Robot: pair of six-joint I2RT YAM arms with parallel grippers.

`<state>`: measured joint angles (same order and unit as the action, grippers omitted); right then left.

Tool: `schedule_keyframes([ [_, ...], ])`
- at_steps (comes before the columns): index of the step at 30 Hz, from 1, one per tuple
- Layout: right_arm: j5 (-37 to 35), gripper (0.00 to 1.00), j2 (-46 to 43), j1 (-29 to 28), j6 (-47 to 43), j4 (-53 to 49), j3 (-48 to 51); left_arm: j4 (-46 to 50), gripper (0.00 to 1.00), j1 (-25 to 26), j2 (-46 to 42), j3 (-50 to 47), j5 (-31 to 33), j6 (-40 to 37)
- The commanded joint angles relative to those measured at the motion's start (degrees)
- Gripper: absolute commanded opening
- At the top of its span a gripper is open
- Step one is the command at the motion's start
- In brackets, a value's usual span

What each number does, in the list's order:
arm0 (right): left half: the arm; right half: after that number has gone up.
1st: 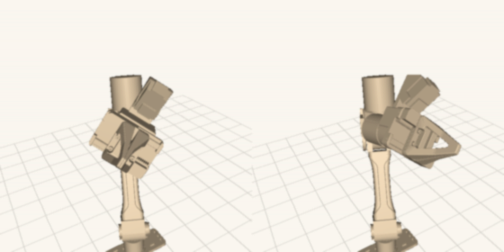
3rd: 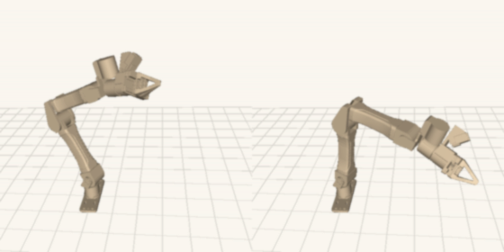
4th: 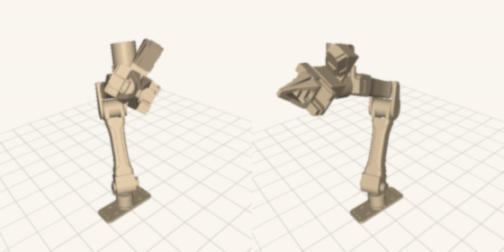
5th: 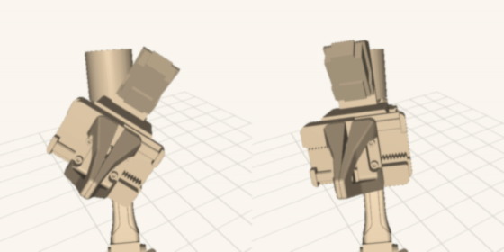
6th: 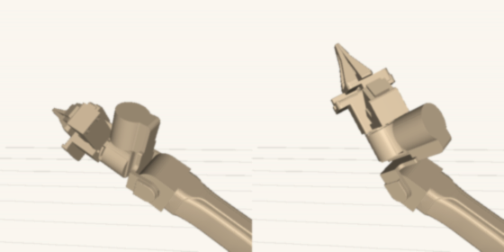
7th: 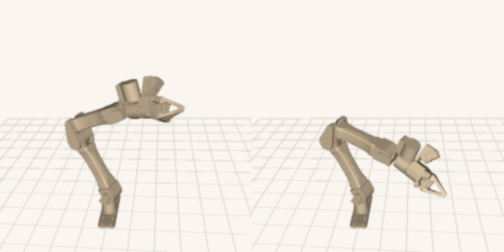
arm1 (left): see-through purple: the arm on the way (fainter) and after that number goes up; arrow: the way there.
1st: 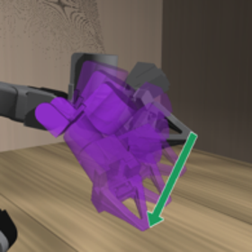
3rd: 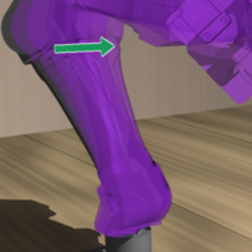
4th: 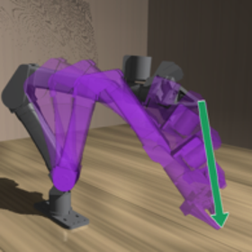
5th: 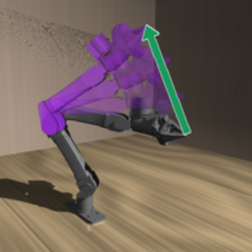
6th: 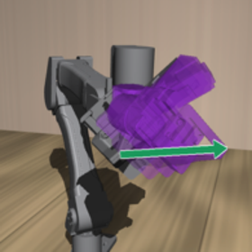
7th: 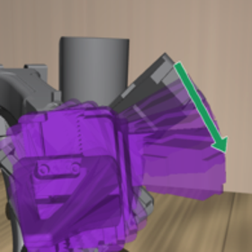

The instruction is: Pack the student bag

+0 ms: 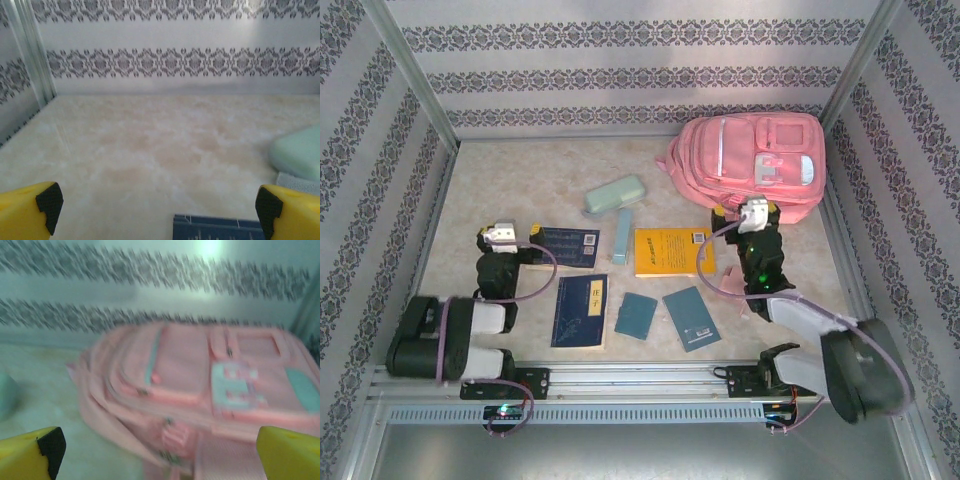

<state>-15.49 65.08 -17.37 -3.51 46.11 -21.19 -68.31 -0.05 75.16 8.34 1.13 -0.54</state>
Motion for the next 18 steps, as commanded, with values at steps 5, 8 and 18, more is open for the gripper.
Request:
schedule_keyframes([
  [5,-1.4,0.98,-9.9,-18.8,-2.0,-27.3,-14.1,26.2,1.0,1.9,-14.8,11.9,-3.1,-3.3],
  [8,0.4,0.98,-10.6,-22.6,6.0,-38.3,-19.7,32.4,1.0,6.2,-17.6,16.1,-0.6,-1.3],
  [18,3.1,0.98,-9.8,-27.9,11.9,-67.8,-34.5,93.3,1.0,23.9,-12.1,49.3,16.1,18.8],
])
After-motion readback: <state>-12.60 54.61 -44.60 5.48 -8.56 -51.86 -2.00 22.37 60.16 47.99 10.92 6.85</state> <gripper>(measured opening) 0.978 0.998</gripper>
